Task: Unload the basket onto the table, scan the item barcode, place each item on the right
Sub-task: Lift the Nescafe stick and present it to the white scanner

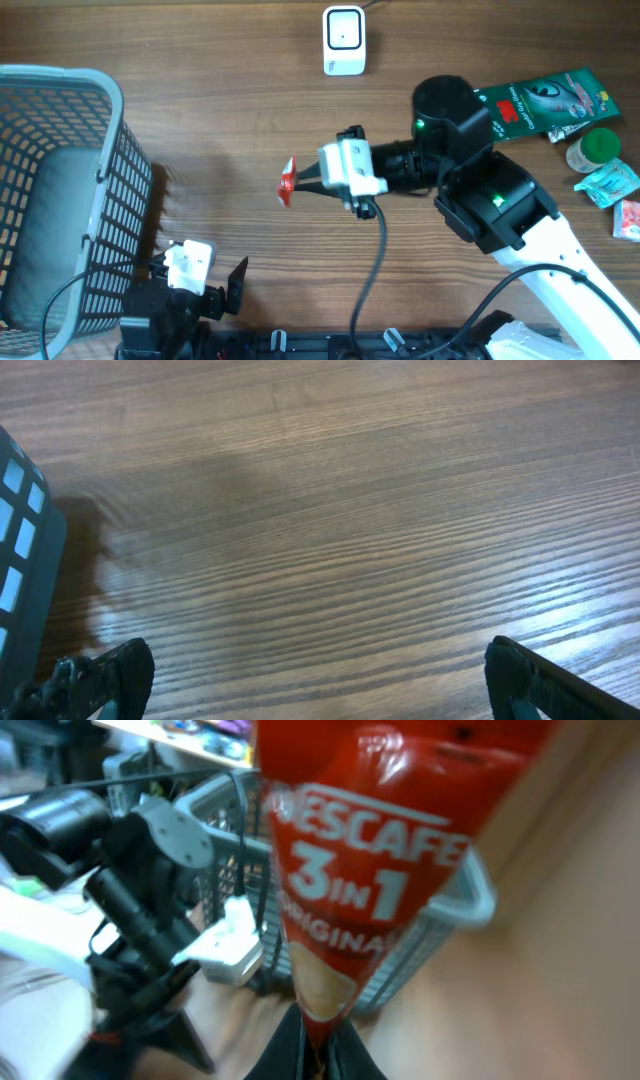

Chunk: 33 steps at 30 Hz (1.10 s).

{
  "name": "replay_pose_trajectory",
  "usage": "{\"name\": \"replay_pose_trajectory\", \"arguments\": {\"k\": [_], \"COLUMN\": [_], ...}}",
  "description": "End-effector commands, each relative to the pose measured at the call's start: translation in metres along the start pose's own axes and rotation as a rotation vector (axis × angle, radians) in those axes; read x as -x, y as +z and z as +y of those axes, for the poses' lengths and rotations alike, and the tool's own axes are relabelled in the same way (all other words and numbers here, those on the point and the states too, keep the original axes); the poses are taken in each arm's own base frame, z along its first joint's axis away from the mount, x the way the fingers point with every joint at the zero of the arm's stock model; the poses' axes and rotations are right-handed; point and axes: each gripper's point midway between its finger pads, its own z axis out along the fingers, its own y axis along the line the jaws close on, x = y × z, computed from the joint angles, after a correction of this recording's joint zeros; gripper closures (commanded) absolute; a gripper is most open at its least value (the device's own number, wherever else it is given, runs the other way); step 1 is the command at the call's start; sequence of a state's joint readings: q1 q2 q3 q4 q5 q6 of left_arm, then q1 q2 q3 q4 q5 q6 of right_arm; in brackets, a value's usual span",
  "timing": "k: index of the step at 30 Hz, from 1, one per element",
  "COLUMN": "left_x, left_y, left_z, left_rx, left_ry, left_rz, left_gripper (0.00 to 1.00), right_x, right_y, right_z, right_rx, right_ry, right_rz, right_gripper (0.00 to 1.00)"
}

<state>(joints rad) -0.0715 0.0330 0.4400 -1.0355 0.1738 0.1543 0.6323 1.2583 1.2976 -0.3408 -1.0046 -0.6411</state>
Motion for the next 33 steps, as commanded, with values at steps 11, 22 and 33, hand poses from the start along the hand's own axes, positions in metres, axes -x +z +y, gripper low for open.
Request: {"name": "replay_pose_trajectory", "arguments": {"k": [11, 22, 33], "left_x": [0.001, 0.001, 0.001], "left_y": [0.0, 0.0, 0.0], "left_z": [-0.001, -0.001, -0.001], "left_rx": [-0.005, -0.005, -0.005], "left_ry": [-0.006, -0.006, -0.006], "left_rz": [-0.008, -0.008, -0.008], "left_gripper": [0.0, 0.0, 0.0], "right_x": [0.064, -0.032, -0.182], "right_y": [-0.013, -0.002, 0.028], "right_z": [-0.056, -0.024, 0.017], "right_rx": [-0.322, -0.11, -0.256], "right_ry": [-1.018, -0.411, 1.676], "right_rz": [-0.039, 0.185, 0.484], "right_gripper": [0.96, 0.96, 0.96]}}
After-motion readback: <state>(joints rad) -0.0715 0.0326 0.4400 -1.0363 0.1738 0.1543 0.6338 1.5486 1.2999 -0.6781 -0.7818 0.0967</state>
